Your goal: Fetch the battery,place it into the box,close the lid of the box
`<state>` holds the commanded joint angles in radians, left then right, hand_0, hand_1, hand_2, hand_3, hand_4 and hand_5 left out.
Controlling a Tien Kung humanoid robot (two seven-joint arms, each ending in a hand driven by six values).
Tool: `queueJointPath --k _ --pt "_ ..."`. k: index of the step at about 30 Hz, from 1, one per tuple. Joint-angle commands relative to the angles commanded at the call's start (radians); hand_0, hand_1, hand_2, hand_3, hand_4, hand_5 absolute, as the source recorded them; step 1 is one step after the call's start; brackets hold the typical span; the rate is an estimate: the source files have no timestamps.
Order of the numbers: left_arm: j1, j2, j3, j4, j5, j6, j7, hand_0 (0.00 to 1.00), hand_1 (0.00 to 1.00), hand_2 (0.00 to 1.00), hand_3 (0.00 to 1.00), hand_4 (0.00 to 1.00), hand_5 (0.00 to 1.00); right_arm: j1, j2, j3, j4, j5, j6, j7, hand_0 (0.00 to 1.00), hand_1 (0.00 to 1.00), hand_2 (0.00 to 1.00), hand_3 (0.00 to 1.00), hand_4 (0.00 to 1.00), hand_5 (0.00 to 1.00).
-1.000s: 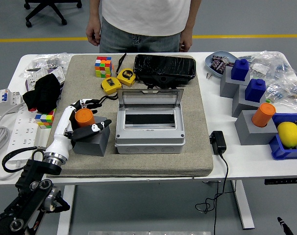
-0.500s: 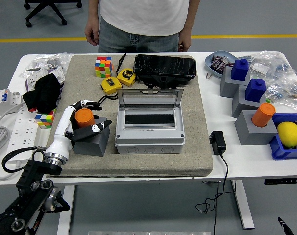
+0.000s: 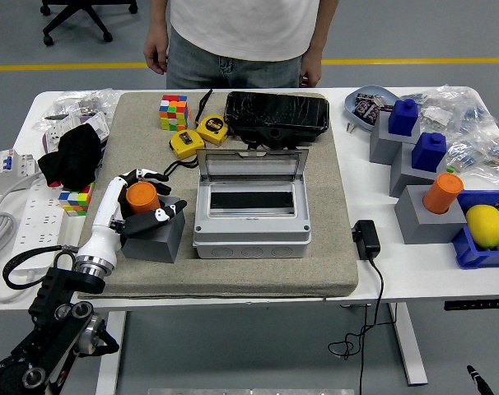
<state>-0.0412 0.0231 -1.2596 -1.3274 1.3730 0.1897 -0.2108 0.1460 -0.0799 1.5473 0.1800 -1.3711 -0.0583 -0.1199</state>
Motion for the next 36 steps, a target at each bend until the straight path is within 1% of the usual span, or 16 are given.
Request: queueJointPath --k 2,3,8,9,14,15,20,21,26,27,32,33,36 --pt "-0.001 0.000 0.001 0.001 -0.001 0.003 -0.001 0.231 0.401 0.363 0.403 0.954 0.002 0.000 0.000 0.000 0.000 0.000 0.000 0.000 0.722 0.663 0.689 0.738 0.998 0.998" --pt "-0.001 -0.001 0.001 0.001 -0.001 0.003 -0.001 0.194 0.325 0.294 0.333 0.945 0.002 0.000 0.000 0.001 0.000 0.000 0.000 0.000 0.721 0.662 0.688 0.738 0.998 0.998" --pt "-0.002 -0.001 0.002 0.003 0.004 0.006 0.000 0.194 0.325 0.294 0.333 0.945 0.002 0.000 0.000 0.002 0.000 0.000 0.000 0.001 0.721 0.662 0.688 0.738 0.998 0.998" --pt "-0.002 -0.001 0.003 0.003 0.006 0.007 0.000 0.173 0.246 0.231 0.243 0.926 0.002 0.000 0.000 0.002 0.000 0.000 0.000 0.001 0.721 0.662 0.689 0.738 0.998 0.998" --pt "-0.004 -0.001 0.004 0.006 0.007 0.011 0.000 0.173 0.246 0.231 0.243 0.926 0.002 0.001 0.000 0.001 0.000 0.000 0.000 0.001 0.721 0.662 0.689 0.738 0.998 0.998" --pt "-0.004 -0.001 0.005 0.006 0.007 0.012 0.000 0.154 0.193 0.177 0.180 0.928 0.002 0.001 0.000 0.001 0.000 0.000 0.000 0.001 0.721 0.662 0.689 0.738 0.998 0.998" --pt "-0.007 -0.001 0.008 0.008 0.006 0.015 -0.001 0.154 0.193 0.177 0.180 0.928 0.002 0.001 -0.001 0.003 0.000 0.000 0.000 0.000 0.721 0.662 0.689 0.738 0.998 0.998" --pt "-0.007 -0.001 0.009 0.008 0.005 0.015 -0.002 0.128 0.120 0.133 0.134 0.946 0.002 0.001 -0.001 0.003 0.000 0.000 0.000 0.000 0.722 0.663 0.689 0.738 0.998 0.998" --pt "-0.009 -0.001 0.014 0.015 -0.010 0.013 -0.012 0.128 0.120 0.133 0.134 0.946 0.002 0.001 -0.002 0.004 0.000 -0.001 0.000 0.000 0.722 0.663 0.689 0.738 0.998 0.998" --pt "-0.009 -0.001 0.016 0.016 -0.014 0.014 -0.014 0.086 0.064 0.085 0.093 0.998 0.002 0.001 -0.002 0.004 0.000 -0.001 0.000 0.000 0.722 0.663 0.689 0.738 0.998 0.998" --pt "-0.011 -0.001 0.022 0.023 -0.038 0.020 -0.029 0.086 0.064 0.085 0.093 0.998 0.002 0.001 -0.002 0.002 0.000 0.001 0.000 0.001 0.722 0.663 0.689 0.738 0.998 0.998" --pt "-0.011 -0.001 0.022 0.024 -0.044 0.020 -0.032 0.059 0.026 0.043 0.048 0.998 0.002 0.001 -0.002 0.001 0.000 0.001 0.000 0.001 0.719 0.663 0.688 0.738 0.998 0.998" --pt "-0.013 0.000 0.022 0.027 -0.061 0.023 -0.040 0.059 0.026 0.043 0.048 0.998 0.002 0.001 -0.002 0.002 0.000 0.000 0.000 0.000 0.719 0.663 0.688 0.738 0.998 0.998"
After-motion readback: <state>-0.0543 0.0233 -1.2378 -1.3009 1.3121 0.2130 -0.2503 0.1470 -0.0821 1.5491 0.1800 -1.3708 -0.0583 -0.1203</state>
